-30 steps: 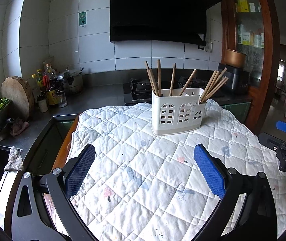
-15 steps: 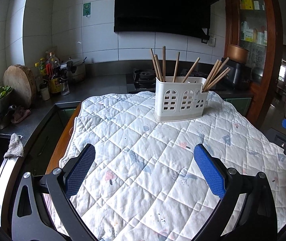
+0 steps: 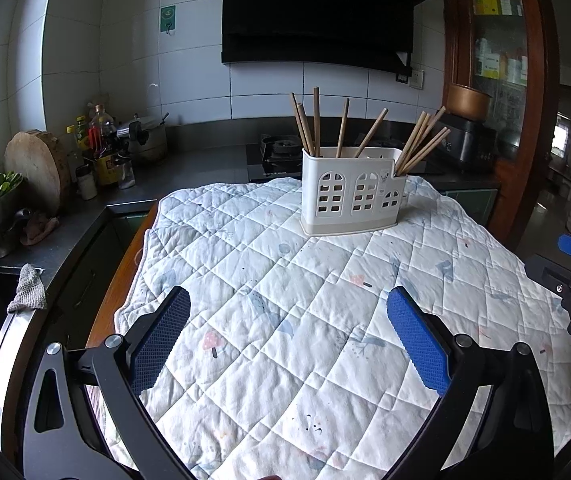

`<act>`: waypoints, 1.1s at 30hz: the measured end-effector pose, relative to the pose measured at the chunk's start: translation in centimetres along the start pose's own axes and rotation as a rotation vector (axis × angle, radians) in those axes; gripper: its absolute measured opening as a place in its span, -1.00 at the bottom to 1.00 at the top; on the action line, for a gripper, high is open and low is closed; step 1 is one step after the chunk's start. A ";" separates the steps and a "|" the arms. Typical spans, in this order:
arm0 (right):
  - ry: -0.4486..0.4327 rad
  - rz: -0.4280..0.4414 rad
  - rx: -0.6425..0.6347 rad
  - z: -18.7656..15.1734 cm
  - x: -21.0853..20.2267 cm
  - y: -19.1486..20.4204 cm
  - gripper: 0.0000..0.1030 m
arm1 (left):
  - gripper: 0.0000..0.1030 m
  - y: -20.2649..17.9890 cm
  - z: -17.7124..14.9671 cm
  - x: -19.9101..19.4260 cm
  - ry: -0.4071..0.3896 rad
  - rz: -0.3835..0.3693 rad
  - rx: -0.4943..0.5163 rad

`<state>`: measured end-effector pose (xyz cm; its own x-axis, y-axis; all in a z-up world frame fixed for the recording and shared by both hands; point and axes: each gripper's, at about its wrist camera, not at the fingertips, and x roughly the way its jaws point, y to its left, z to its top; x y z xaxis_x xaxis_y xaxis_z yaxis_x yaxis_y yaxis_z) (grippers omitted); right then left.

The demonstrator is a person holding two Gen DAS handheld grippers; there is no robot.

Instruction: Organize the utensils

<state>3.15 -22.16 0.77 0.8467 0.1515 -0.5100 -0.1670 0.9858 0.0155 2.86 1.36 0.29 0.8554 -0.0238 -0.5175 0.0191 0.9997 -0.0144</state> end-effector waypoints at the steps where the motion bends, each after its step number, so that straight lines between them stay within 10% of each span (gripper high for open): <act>1: -0.001 -0.001 -0.001 0.0 -0.1 0.0 0.87 | 0.90 -0.1 0.0 0.0 0.001 0.000 0.001; 33: 0.004 0.001 -0.002 -0.5 0.1 -0.4 0.87 | 0.90 -0.3 -0.7 0.3 0.012 -0.001 -0.003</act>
<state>3.03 -22.53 0.30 0.8446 0.1518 -0.5135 -0.1683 0.9856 0.0145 2.73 1.02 -0.40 0.8491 -0.0248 -0.5277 0.0182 0.9997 -0.0176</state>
